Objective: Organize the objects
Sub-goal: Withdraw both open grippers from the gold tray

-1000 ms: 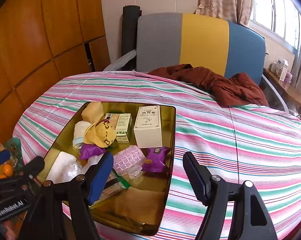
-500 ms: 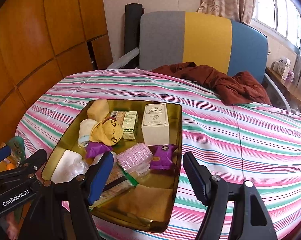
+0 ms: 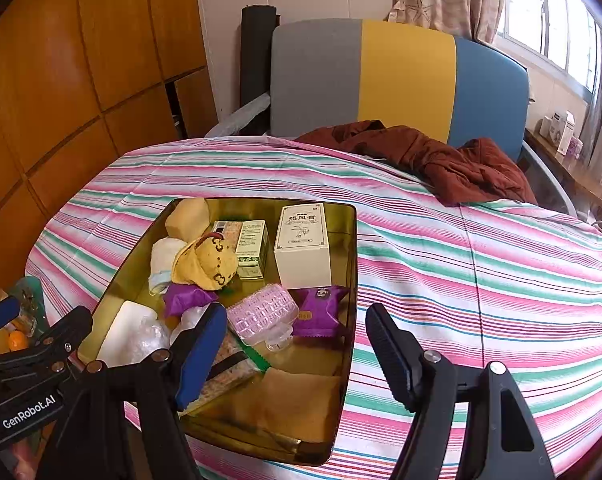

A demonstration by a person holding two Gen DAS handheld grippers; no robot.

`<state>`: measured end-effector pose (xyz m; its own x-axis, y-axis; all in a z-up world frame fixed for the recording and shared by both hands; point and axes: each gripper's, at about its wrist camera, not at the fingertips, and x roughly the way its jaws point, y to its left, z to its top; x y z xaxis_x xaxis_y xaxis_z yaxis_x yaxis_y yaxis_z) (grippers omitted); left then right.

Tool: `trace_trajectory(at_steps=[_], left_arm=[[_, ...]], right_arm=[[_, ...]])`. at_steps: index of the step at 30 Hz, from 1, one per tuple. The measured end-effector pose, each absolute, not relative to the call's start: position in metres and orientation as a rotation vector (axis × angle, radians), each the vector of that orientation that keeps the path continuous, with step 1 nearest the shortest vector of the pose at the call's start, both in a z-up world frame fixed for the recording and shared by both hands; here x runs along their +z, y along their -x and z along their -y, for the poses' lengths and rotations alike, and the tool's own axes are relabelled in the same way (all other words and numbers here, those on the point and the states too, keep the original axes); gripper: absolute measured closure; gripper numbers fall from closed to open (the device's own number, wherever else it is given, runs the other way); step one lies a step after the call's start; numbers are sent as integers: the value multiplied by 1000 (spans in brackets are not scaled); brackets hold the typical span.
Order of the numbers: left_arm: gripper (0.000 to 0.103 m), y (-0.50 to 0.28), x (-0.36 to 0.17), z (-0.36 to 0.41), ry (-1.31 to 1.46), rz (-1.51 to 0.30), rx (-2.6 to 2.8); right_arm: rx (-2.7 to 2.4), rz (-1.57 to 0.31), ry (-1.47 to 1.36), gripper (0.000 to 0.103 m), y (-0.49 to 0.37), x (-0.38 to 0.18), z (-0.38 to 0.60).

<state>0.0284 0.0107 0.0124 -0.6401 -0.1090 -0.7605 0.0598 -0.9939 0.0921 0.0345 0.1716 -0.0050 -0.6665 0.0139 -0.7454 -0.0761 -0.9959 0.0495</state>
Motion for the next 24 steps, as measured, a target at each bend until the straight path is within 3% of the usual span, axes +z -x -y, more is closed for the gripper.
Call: trace_trajectory(at_steps=[24], left_arm=[[0, -25, 4, -16, -1324, 106, -2748]], right_arm=[[2803, -126, 1273, 30, -31, -9, -175]])
